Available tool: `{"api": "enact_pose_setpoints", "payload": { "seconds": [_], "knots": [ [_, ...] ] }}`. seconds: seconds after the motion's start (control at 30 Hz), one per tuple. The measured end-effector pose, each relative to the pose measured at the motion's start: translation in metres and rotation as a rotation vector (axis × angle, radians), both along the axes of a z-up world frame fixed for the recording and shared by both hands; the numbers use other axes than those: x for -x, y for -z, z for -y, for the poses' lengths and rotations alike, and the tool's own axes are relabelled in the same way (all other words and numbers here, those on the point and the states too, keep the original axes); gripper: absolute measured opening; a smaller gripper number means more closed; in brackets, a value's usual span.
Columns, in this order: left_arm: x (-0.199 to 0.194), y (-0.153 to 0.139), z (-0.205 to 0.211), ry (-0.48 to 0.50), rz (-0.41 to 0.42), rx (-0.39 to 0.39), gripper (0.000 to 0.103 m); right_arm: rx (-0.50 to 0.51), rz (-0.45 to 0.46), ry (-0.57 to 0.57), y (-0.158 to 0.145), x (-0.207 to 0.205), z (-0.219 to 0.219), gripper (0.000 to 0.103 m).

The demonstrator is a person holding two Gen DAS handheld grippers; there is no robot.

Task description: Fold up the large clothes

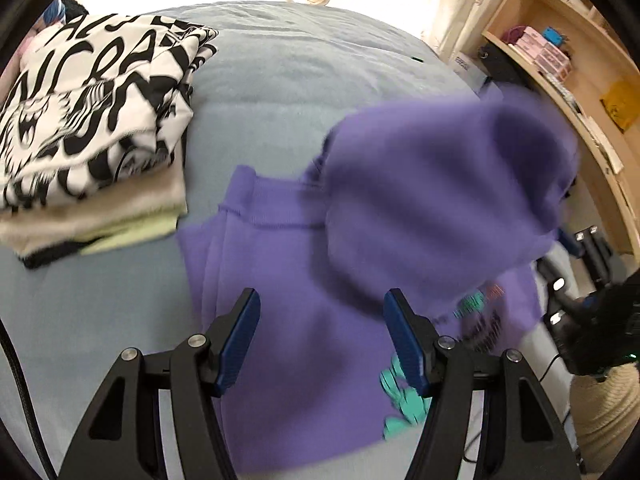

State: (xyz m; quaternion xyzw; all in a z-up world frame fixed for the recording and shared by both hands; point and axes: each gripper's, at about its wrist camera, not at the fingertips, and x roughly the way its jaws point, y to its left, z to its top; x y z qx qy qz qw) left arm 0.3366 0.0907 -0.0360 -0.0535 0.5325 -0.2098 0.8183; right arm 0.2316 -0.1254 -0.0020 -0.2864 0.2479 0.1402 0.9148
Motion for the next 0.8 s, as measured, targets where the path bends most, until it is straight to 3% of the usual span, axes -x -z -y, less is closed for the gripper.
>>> {"api": "enact_pose_setpoints", "payload": {
  "seconds": [0.17, 0.33, 0.43, 0.8],
  "knots": [
    [0.022, -0.002, -0.006, 0.021, -0.061, 0.100, 0.063, -0.124, -0.146, 0.099, -0.004, 0.022, 0.006, 0.044],
    [0.029, -0.009, -0.002, 0.026, -0.079, 0.161, 0.063, -0.388, -0.377, 0.174, -0.008, 0.023, 0.019, 0.046],
    [0.022, -0.014, 0.000, 0.012, -0.100, 0.213, 0.063, -0.486, -0.449, 0.196, -0.004, 0.022, 0.021, 0.046],
    [-0.025, -0.050, 0.016, -0.050, -0.166, 0.292, 0.063, -0.523, -0.508, 0.201, 0.016, 0.029, 0.010, 0.046]
  ]
}}
